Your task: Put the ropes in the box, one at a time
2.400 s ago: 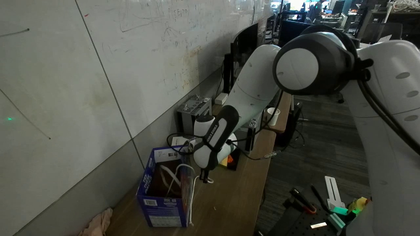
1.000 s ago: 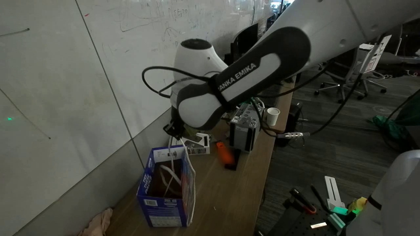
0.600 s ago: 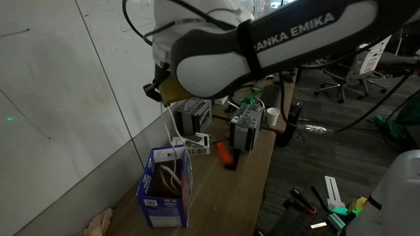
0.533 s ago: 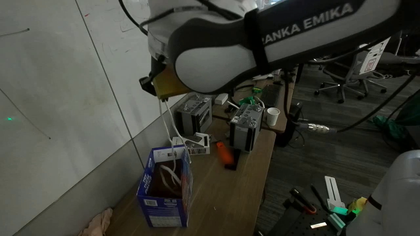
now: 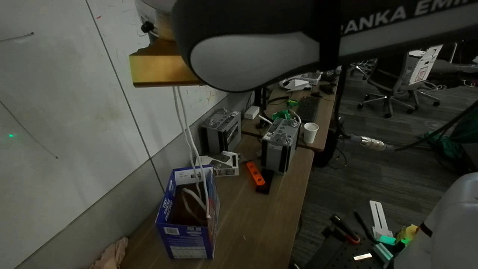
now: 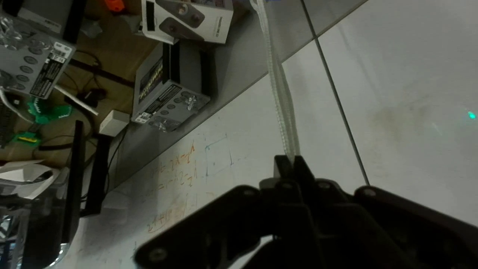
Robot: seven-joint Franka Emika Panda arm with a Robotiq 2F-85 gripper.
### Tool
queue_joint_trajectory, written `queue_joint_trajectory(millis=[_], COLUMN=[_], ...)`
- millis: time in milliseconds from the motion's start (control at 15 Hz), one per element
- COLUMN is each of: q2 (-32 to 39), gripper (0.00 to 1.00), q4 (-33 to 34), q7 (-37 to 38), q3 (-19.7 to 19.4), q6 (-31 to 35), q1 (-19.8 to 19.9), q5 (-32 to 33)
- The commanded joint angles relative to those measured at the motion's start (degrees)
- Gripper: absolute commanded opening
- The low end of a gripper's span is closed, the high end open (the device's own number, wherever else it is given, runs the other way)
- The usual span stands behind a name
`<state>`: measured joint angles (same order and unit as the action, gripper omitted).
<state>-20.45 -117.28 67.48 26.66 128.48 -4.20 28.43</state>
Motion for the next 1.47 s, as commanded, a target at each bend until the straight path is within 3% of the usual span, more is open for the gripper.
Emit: queue_joint_trajectory(millis=[0,533,867,1400], q2=[-0.66,2.72,7.25,18.05], gripper=[0.01,0.01,0.01,0.01], q4=[3.99,8.14,7.87,8.75], q7=[10.73,18.97,17.69,14.83], q3=[4.82,6.80,4.98,-0.53], q6=[-5.45,-10.30,-10.22,-9.15], q1=[1.20,-1.37,-2.64,-8.33], q5=[7.48,12.91,11.48,8.99])
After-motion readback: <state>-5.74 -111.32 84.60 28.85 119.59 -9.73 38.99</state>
